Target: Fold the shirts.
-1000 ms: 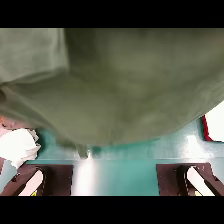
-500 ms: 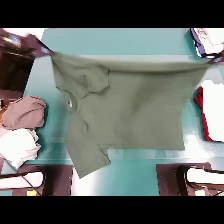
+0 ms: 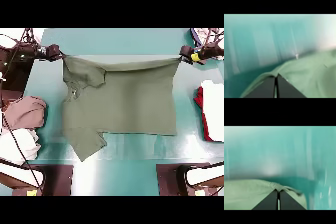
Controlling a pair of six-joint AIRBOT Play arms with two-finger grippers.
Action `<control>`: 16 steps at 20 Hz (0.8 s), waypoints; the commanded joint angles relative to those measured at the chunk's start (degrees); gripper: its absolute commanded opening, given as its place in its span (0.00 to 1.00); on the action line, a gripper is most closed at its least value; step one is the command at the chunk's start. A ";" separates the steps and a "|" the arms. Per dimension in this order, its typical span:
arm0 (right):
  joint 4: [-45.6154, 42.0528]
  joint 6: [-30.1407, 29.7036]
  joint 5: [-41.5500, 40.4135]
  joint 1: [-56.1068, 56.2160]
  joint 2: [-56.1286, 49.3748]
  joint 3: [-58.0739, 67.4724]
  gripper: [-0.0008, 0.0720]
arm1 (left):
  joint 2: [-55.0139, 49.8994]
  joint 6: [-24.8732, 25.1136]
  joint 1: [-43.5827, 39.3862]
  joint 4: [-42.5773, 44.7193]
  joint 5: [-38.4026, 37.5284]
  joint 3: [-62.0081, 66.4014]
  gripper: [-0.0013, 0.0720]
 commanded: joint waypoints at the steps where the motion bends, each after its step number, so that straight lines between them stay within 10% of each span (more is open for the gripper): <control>1: -3.32 0.04 -8.02 1.18 -0.98 -0.26 0.03 | -0.63 1.95 -0.04 2.54 6.19 -0.02 0.05; 16: -9.40 -3.87 15.50 2.51 -0.90 -7.98 0.03 | -0.63 5.57 -0.04 16.11 -21.05 -6.84 0.05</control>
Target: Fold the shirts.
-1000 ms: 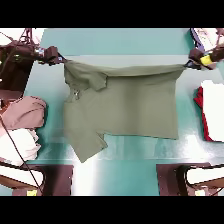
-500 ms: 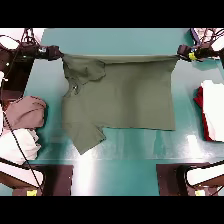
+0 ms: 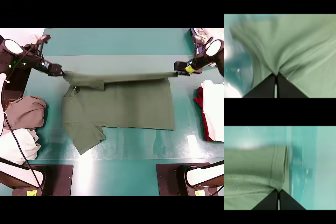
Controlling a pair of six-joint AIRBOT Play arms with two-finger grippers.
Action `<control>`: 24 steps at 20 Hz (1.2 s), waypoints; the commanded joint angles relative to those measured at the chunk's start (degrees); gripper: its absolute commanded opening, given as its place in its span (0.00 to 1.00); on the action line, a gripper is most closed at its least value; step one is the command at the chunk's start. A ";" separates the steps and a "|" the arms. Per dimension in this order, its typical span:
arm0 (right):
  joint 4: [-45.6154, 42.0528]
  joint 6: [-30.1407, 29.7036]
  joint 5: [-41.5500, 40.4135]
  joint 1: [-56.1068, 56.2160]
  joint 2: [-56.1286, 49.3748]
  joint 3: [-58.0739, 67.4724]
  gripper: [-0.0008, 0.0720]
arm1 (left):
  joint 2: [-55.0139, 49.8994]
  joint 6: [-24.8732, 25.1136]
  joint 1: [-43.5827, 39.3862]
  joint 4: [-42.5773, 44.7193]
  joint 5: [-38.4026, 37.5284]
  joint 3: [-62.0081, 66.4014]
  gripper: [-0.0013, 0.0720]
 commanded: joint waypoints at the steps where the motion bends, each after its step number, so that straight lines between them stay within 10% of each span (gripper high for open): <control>1: -0.15 -0.17 3.21 1.05 0.04 -4.11 0.03 | -0.02 0.26 0.00 2.62 -4.11 -4.13 0.05; 6: -0.15 -0.15 3.34 4.00 0.02 -6.16 0.03 | 0.00 -1.46 0.00 2.62 -4.28 -6.38 0.05; 7: 0.26 -0.13 3.80 4.28 0.02 -5.95 0.04 | 0.00 -2.91 0.00 2.64 -4.37 -6.38 0.17; 8: 0.57 -0.15 4.42 4.37 0.02 -5.68 0.11 | 0.00 -4.13 0.00 2.69 -4.57 -6.38 0.57; 9: 1.31 -0.17 5.11 4.61 0.02 -5.33 0.37 | 0.00 -5.03 0.02 2.71 -4.87 -6.38 0.77; 10: 1.84 -0.17 6.19 4.39 0.02 -4.85 0.54 | 0.00 -5.79 0.22 2.89 -5.70 -6.38 0.77; 13: 1.86 -1.31 13.16 2.95 1.01 -3.37 0.54 | 0.85 -9.31 2.45 4.52 -11.65 -5.86 0.74; 15: 2.25 -2.29 15.21 1.31 4.52 -6.10 0.54 | 3.37 -11.37 5.38 4.31 -13.55 -7.23 0.55; 24: 13.73 -5.18 6.62 -5.86 23.76 -27.87 0.53 | 32.44 -10.73 7.80 -2.75 -1.66 -52.61 0.55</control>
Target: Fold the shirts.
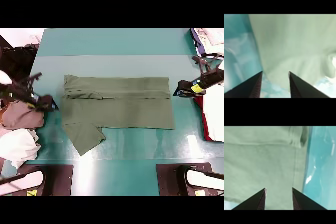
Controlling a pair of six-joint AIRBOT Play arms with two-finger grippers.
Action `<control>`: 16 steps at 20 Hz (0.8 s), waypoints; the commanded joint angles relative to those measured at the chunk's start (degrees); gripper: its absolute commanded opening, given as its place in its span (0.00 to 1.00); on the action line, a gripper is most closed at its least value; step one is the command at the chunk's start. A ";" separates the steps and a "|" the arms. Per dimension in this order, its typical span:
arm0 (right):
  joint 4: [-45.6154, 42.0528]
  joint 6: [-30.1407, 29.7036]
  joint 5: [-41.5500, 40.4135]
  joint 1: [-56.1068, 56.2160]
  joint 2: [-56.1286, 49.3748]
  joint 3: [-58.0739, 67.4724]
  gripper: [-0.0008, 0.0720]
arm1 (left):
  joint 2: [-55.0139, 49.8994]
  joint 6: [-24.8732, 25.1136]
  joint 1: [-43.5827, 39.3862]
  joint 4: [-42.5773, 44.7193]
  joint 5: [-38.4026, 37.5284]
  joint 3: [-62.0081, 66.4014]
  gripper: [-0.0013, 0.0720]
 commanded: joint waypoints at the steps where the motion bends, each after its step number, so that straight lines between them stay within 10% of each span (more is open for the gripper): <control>1: 3.13 -0.48 -3.87 -1.92 5.90 -6.60 0.53 | 10.47 -0.17 0.39 -5.62 5.75 -18.56 0.55; 16: 4.39 -1.92 -0.63 -1.73 8.15 -7.54 0.53 | 13.75 -0.09 0.22 -10.93 15.41 -29.88 0.51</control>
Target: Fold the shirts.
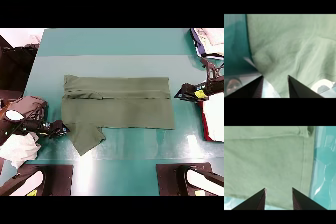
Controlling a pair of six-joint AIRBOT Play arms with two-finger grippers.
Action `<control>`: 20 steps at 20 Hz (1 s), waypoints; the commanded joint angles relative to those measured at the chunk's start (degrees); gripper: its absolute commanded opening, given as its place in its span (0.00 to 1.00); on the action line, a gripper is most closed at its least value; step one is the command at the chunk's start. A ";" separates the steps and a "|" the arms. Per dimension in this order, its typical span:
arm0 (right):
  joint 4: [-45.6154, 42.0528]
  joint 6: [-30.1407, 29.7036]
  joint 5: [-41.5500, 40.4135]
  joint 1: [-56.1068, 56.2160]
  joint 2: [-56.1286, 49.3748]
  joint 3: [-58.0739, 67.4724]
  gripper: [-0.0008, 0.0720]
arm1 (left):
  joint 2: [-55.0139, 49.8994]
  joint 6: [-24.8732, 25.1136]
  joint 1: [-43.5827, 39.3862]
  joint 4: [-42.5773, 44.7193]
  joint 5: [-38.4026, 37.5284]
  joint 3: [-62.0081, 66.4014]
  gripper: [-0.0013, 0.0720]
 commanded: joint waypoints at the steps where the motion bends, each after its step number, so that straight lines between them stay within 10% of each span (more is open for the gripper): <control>1: 0.15 -1.68 3.34 -0.70 0.07 -0.04 0.53 | 0.11 0.04 -0.02 -0.76 1.88 -0.26 0.51; 3: -0.11 -2.27 5.38 -1.38 0.07 -0.04 0.53 | 0.11 0.04 -0.02 -0.76 2.73 -0.26 0.50; 5: -0.02 -2.49 7.06 -2.67 0.07 -0.04 0.53 | 0.11 1.64 -0.02 -1.09 3.34 -0.26 0.06; 20: 0.79 -7.43 -2.23 -12.98 0.04 -26.23 0.53 | 0.24 5.18 -0.02 -3.48 -2.47 4.44 0.05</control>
